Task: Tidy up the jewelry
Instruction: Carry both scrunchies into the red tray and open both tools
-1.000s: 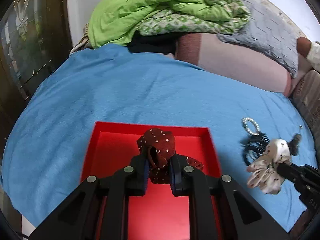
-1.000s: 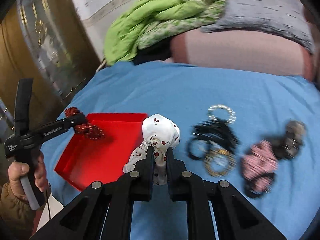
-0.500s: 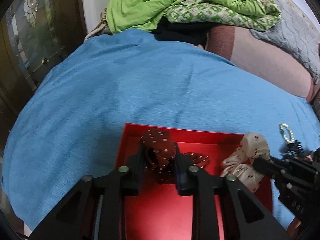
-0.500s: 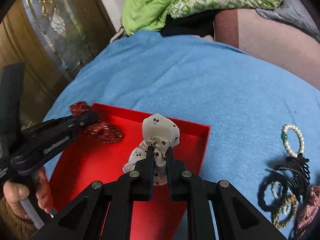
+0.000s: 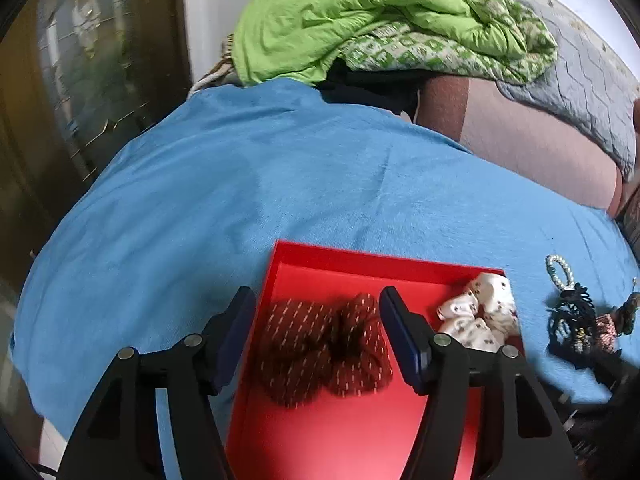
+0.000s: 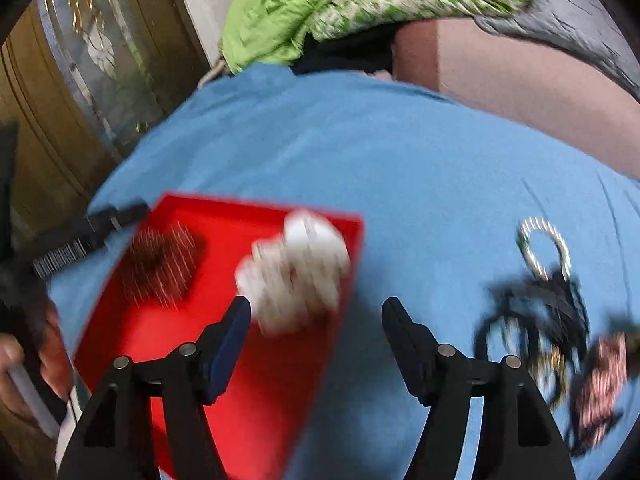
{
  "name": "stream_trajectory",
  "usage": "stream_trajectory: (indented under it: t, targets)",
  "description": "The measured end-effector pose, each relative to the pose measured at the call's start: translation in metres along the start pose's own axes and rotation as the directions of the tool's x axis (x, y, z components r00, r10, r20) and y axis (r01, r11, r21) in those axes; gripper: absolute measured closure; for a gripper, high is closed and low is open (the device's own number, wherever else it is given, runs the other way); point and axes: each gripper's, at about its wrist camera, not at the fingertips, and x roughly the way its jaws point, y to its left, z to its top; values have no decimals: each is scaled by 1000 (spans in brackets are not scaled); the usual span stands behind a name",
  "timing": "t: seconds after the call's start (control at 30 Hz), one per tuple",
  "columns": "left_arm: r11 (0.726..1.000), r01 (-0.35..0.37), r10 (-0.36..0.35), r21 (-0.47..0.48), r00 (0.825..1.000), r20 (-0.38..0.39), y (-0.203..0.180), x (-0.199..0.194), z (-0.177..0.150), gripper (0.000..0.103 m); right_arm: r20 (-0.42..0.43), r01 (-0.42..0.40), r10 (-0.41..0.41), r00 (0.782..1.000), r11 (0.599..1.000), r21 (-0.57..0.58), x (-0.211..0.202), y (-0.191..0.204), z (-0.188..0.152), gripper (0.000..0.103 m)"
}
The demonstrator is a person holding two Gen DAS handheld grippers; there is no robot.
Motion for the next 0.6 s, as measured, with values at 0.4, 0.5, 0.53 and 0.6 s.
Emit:
stream_trajectory:
  t: [0.4,0.5,0.53,0.6]
  targets:
    - [999,35,-35,-11,999,6,-15,-46,-27,39,-28,-52,54,998,997,59,-10,12,-51,89]
    - [999,46,-46,5,999,7,-28,-55,-29,39,-30,-64,66,997,996,63,-14,16,-58,88]
    - [999,52,-52,14,999,7,-35,-58,-29,39,-33,-72,74,997,995,63,-15,17,-60,87]
    - [997,67,-68,32,998,10,-48,-63,-29,39,-46,-107,110,993,993,56,-18,19,-66,83]
